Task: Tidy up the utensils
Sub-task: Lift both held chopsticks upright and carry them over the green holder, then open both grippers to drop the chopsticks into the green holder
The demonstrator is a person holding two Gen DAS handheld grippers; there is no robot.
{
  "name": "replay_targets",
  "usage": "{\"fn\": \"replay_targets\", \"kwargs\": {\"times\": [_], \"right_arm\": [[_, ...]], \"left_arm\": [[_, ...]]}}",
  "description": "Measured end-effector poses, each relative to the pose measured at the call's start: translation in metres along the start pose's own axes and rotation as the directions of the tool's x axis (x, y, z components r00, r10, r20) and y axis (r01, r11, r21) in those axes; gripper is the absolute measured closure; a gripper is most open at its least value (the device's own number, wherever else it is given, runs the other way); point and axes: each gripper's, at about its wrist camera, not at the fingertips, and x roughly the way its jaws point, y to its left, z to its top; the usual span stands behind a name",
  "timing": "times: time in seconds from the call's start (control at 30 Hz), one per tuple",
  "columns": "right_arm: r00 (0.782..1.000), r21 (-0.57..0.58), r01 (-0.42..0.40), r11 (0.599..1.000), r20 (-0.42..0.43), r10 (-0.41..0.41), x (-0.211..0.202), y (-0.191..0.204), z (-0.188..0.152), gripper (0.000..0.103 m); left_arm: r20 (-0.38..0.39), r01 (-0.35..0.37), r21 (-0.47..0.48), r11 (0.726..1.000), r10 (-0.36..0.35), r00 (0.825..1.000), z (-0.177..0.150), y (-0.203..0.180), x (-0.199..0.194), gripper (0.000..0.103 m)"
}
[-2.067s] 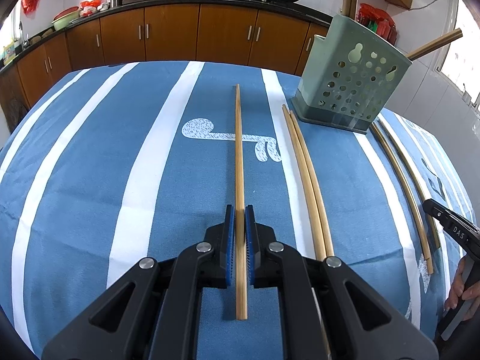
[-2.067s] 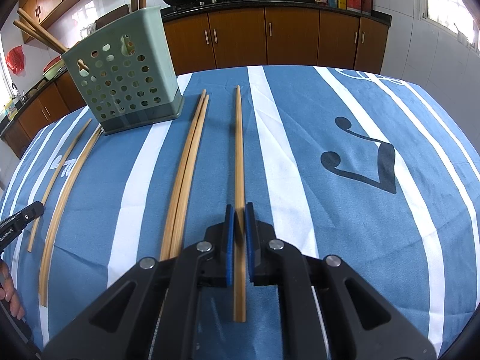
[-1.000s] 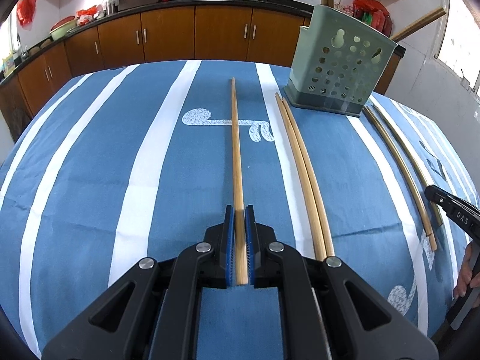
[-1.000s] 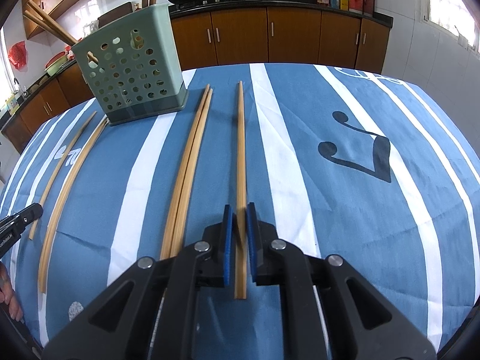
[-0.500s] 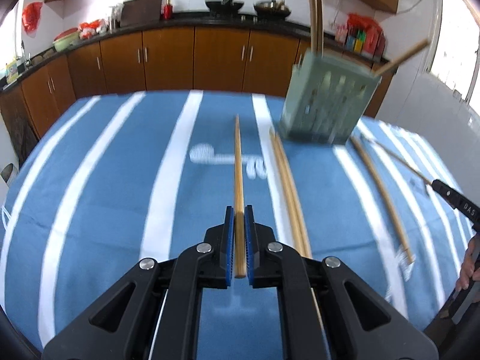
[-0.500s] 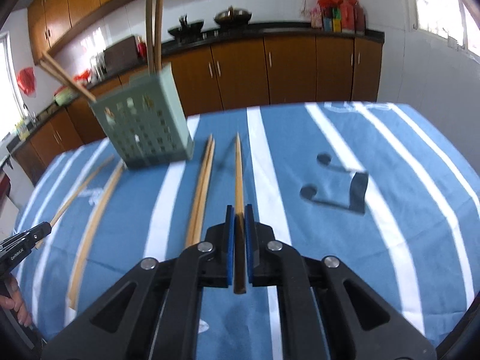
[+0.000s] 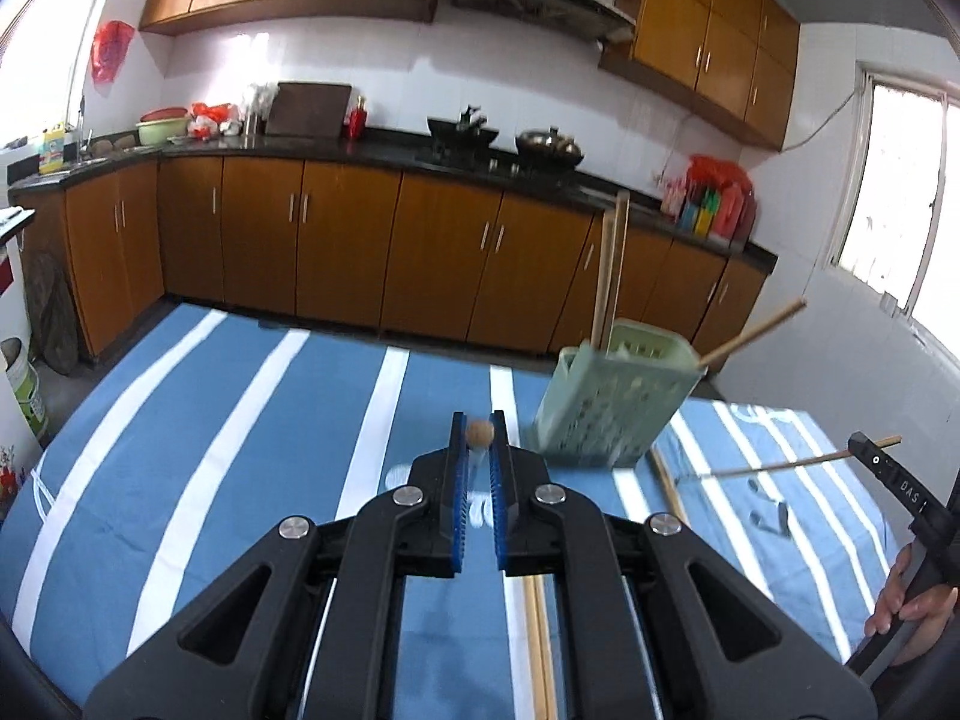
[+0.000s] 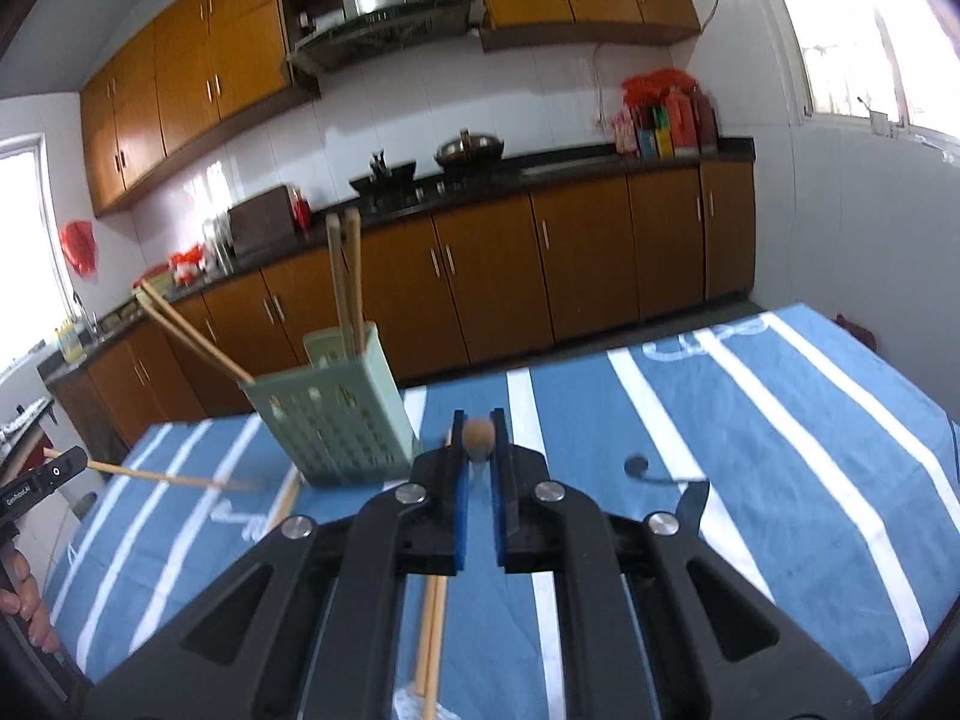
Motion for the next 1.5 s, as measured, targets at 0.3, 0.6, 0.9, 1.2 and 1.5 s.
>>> {"fn": "replay_targets", "kwargs": {"times": [0.3, 0.6, 0.9, 1.2, 1.5], "right_arm": [[0.999, -0.029, -0.012, 1.0, 0.038, 0.013, -0.001, 0.012, 0.021, 0.095], [0.986, -0.038, -0.15, 0.988, 0.071, 0.152, -0.028, 0.033, 0.075, 0.096], [0.954, -0.058, -0.252, 0.966, 0.154, 0.258, -0.043, 0.063, 0.12, 0.096], [0.965, -0.045, -0.192, 0.98, 0.173, 0.197, 0.006, 0.072, 0.134, 0.096], [0.98, -0.023, -0.176, 0.984, 0.088, 0.177, 0.059, 0.069, 0.12, 0.096]], "left_arm": [[0.038, -0.017, 0.044, 0.999, 0.015, 0.999, 0.017, -0.01, -0.001, 0.096], [0.099, 0.06, 0.089, 0.994, -0.068, 0.993, 0.054, -0.03, -0.026, 0.096], [0.267, 0.08, 0.128, 0.989, -0.112, 0.957, 0.1, -0.079, -0.036, 0.096], [0.38, 0.057, 0.046, 0.997, -0.07, 0.922, 0.124, -0.096, -0.001, 0.096], [0.356, 0.016, 0.038, 0.999, -0.028, 0.934, 0.111, -0.099, 0.05, 0.096]]}}
